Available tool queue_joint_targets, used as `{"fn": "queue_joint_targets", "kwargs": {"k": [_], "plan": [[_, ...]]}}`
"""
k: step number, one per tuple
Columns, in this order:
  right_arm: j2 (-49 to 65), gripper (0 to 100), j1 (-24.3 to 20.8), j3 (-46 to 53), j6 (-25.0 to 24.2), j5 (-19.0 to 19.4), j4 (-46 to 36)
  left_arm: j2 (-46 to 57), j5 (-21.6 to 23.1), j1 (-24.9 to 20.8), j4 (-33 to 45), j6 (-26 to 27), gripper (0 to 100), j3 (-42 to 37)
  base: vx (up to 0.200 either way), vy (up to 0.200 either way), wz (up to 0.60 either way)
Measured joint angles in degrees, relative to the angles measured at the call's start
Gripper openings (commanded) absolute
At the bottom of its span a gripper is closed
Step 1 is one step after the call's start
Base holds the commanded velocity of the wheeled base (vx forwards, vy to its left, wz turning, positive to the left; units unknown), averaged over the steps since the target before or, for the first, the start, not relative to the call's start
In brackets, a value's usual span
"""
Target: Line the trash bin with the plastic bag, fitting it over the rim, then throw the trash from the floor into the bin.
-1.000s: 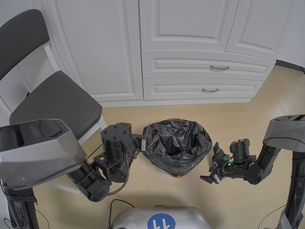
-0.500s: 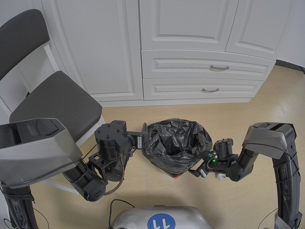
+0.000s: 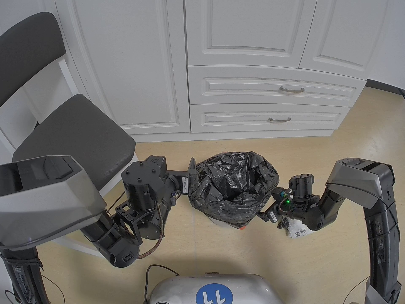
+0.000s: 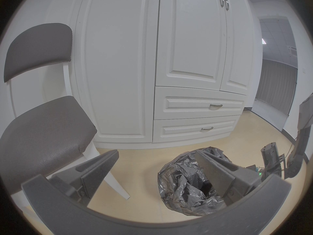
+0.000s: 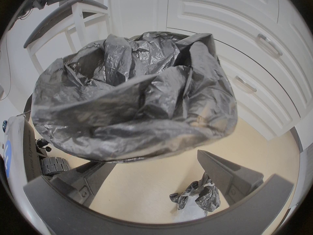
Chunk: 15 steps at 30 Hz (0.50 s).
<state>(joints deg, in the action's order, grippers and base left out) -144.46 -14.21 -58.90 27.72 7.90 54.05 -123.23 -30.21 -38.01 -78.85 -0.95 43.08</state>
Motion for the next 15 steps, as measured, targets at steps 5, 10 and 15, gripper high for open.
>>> {"fn": "queue_joint_targets", "kwargs": {"k": [5, 10, 15], "plan": [[1.6, 100, 0.6, 2.5, 0.5, 2.8, 0.1, 0.0, 0.0, 0.0, -0.2, 0.0, 100, -0.3, 0.0, 0.0, 0.0], [2.7, 100, 0.9, 6.1, 5.2, 9.0, 1.3, 0.1, 0.0, -0.1, -1.1, 0.1, 100, -1.0, 0.0, 0.0, 0.0], [2.9, 100, 0.4, 7.4, 6.6, 9.3, 2.8, 0.1, 0.1, -0.1, -1.5, 0.2, 100, -1.4, 0.0, 0.0, 0.0]]}}
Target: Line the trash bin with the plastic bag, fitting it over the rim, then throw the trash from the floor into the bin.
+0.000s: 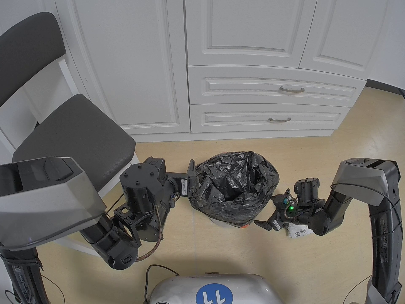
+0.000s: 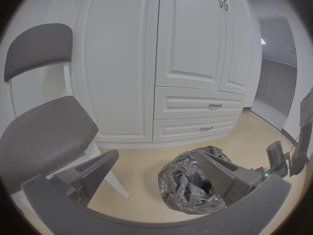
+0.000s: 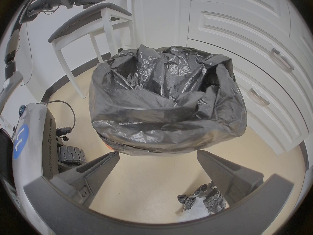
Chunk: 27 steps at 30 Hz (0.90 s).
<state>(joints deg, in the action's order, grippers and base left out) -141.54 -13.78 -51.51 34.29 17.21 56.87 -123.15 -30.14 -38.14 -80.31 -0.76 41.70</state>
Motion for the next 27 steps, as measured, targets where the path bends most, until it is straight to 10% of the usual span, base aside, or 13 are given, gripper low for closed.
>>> {"fn": "queue_joint_targets", "kwargs": {"k": [16, 17, 27], "plan": [[-2.4, 100, -0.2, -4.6, -5.3, -3.5, 0.1, 0.0, 0.0, -0.3, -0.1, 0.2, 100, 0.4, 0.0, 0.0, 0.0], [-2.5, 0, -0.3, -4.7, -5.5, -3.5, 0.1, 0.0, 0.0, -0.3, 0.0, 0.2, 100, 0.4, 0.0, 0.0, 0.0], [-2.8, 0, 0.4, -4.7, -5.7, -3.0, 3.3, 0.1, 0.0, -0.3, -0.7, 0.2, 100, 0.5, 0.0, 0.0, 0.0]]}}
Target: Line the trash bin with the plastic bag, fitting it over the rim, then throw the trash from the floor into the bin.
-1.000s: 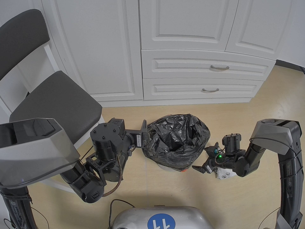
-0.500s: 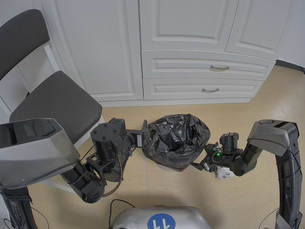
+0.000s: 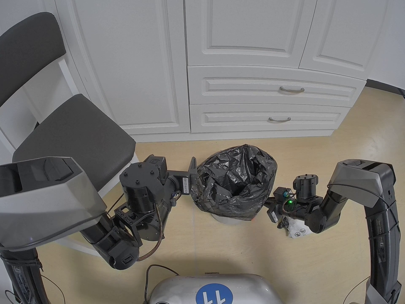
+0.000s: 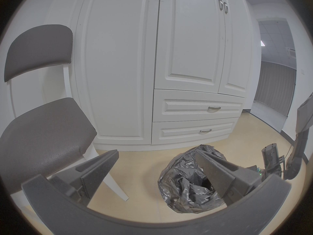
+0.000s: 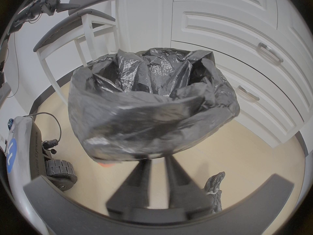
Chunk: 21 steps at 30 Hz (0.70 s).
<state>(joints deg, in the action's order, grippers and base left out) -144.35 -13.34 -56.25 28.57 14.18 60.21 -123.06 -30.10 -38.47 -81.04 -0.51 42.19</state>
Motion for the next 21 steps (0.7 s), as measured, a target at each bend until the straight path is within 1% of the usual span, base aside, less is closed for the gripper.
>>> {"fn": "queue_joint_targets", "kwargs": {"k": [7, 13, 14, 18, 21], "plan": [[0.0, 0, 0.9, -0.4, 0.0, 0.2, -0.1, 0.0, 0.0, 0.0, 0.0, 0.0, 100, -0.1, 0.0, 0.0, 0.0], [0.0, 0, 2.1, -0.3, 0.5, 2.2, -0.2, 0.0, 0.0, 0.0, -0.1, 0.0, 100, -0.2, 0.0, 0.0, 0.0], [0.0, 100, 2.4, -0.2, 0.9, 2.4, -0.2, 0.0, 0.0, 0.0, -0.2, 0.0, 100, -0.3, 0.0, 0.0, 0.0], [-0.1, 100, 3.7, -0.1, 3.1, 2.7, -0.6, 0.0, 0.0, 0.0, -0.7, 0.0, 100, -0.5, 0.0, 0.0, 0.0], [-0.3, 100, 4.7, -0.7, 3.4, 2.7, -0.9, 0.0, 0.0, 0.0, -0.9, 0.0, 100, -0.5, 0.0, 0.0, 0.0]]}}
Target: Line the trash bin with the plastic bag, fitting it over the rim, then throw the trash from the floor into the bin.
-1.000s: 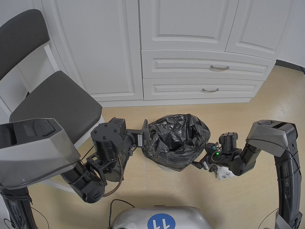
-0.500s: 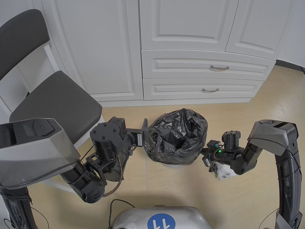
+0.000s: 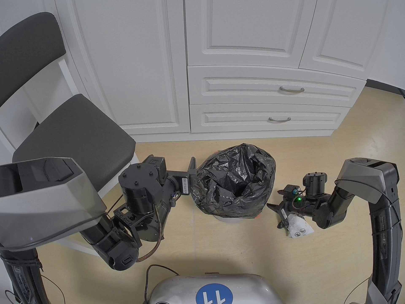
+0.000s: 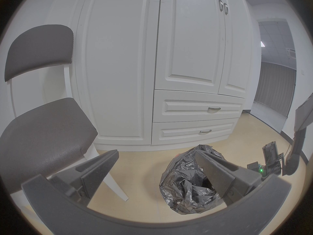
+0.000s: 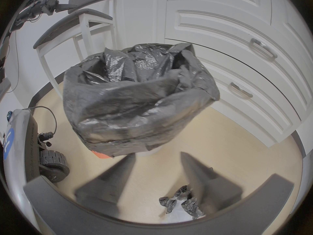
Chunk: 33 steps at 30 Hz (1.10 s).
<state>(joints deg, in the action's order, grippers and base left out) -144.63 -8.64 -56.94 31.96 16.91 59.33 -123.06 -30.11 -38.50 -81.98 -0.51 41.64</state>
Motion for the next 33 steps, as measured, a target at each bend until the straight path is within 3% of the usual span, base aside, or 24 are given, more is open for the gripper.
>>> {"fn": "queue_joint_targets", "kwargs": {"k": [10, 22, 23, 33], "plan": [[-0.4, 100, 0.5, -0.5, 0.1, 1.7, -1.4, 0.0, 0.0, 0.0, 0.1, 0.0, 100, -0.2, 0.0, 0.0, 0.0], [-1.4, 100, -2.0, -2.0, -0.1, 2.4, 0.1, -0.3, 0.0, 0.0, 0.0, 0.1, 100, 0.0, 0.0, 0.0, 0.0], [-1.7, 0, -2.1, -2.8, -0.1, 2.4, -0.1, -0.3, 0.0, 0.0, 0.1, 0.1, 100, 0.0, 0.0, 0.0, 0.0], [-3.0, 0, -1.7, -5.3, -0.1, 2.5, -0.6, -0.7, 0.0, 0.0, 0.0, 0.1, 100, 0.3, 0.0, 0.0, 0.0]]}}
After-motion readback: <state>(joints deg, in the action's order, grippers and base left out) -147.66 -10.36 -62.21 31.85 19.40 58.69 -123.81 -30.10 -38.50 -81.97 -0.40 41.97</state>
